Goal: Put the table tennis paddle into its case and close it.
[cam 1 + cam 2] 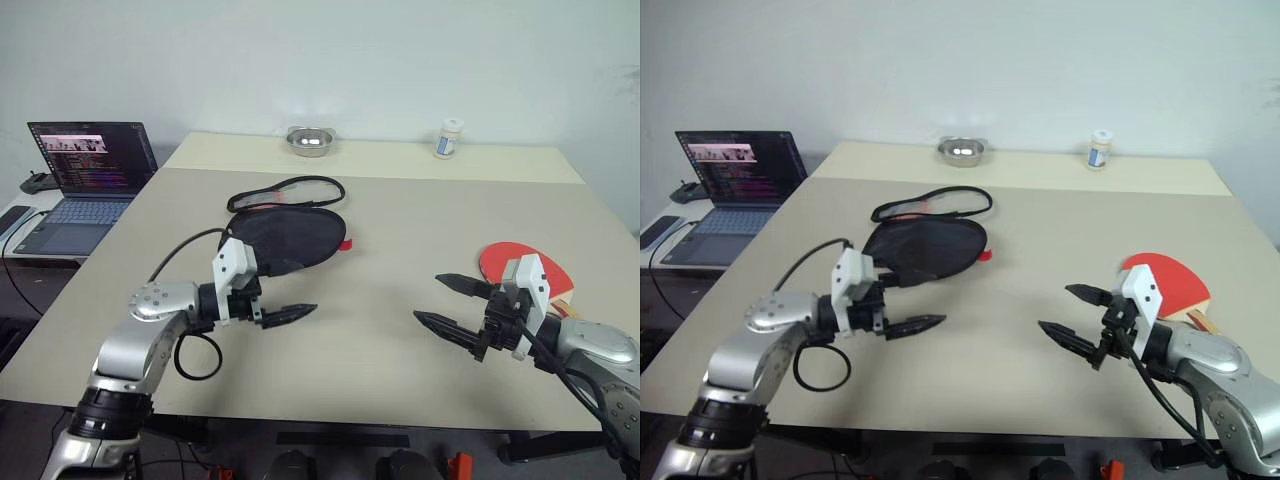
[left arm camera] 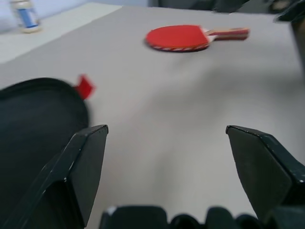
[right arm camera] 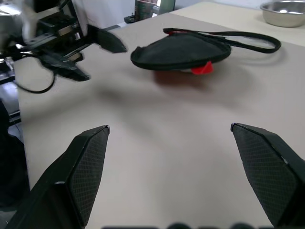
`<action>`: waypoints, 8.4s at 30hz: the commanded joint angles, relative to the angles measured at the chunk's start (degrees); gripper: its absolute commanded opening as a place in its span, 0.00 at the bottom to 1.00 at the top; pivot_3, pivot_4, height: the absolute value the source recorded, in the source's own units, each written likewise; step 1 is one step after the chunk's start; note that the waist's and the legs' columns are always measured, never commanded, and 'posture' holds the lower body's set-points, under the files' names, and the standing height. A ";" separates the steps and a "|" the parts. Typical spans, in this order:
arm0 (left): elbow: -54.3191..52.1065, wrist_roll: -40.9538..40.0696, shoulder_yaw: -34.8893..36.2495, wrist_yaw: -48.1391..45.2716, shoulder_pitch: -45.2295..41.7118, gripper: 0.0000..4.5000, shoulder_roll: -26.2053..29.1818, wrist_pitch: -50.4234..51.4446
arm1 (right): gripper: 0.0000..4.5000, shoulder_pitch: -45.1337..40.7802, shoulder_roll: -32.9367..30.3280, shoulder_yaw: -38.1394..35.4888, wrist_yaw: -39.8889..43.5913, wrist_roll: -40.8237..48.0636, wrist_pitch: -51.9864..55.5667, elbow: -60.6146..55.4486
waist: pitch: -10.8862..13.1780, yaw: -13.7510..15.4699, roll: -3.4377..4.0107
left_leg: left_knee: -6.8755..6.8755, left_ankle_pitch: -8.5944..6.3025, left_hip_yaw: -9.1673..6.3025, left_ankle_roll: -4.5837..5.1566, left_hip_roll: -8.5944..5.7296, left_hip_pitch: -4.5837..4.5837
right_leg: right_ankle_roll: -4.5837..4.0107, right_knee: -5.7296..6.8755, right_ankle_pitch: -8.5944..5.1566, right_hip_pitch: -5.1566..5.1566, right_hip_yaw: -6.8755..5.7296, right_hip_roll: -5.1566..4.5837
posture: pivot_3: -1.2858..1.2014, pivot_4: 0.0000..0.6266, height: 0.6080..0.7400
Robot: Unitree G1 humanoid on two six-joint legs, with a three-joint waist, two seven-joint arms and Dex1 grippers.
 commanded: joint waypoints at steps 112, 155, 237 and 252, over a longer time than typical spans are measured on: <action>12.38 -0.25 -2.46 -15.18 -17.61 0.88 0.23 8.88 | 1.00 -18.00 20.05 9.19 -34.18 -7.23 11.75 23.34 | 0.15 -0.26 -0.25 | 0.28 0.10 -0.16 -0.07 -0.12 -0.45 | -0.20 0.28 0.17 -0.32 -0.14 0.14 | 0.52 0.24 1.00; 5.93 -0.64 -4.34 -13.04 -14.73 0.89 -1.38 9.95 | 0.01 -37.75 -5.09 14.95 -1.65 -6.01 25.46 41.92 | 0.17 -0.93 -0.21 | 0.18 0.10 -0.07 -0.06 -0.03 -0.44 | -0.23 0.37 0.17 -0.49 -0.01 0.23 | 0.52 0.24 1.00; -0.15 -6.16 -3.34 -13.21 -14.21 0.89 -2.26 11.05 | 0.01 -27.01 15.14 5.92 -20.29 -26.38 17.99 32.19 | 0.21 -1.90 -0.17 | 0.23 0.53 0.11 -0.17 -0.11 -0.42 | -0.26 1.07 0.23 -0.81 0.19 0.24 | 0.52 0.24 1.00; 0.64 -5.57 -3.99 -12.83 -14.81 0.89 -3.06 10.36 | 0.01 -29.26 9.80 7.40 -15.01 -27.22 15.78 37.27 | 0.21 -1.88 -0.18 | 0.19 0.53 0.10 -0.17 -0.09 -0.42 | -0.23 1.04 0.20 -0.81 0.18 0.25 | 0.52 0.24 1.00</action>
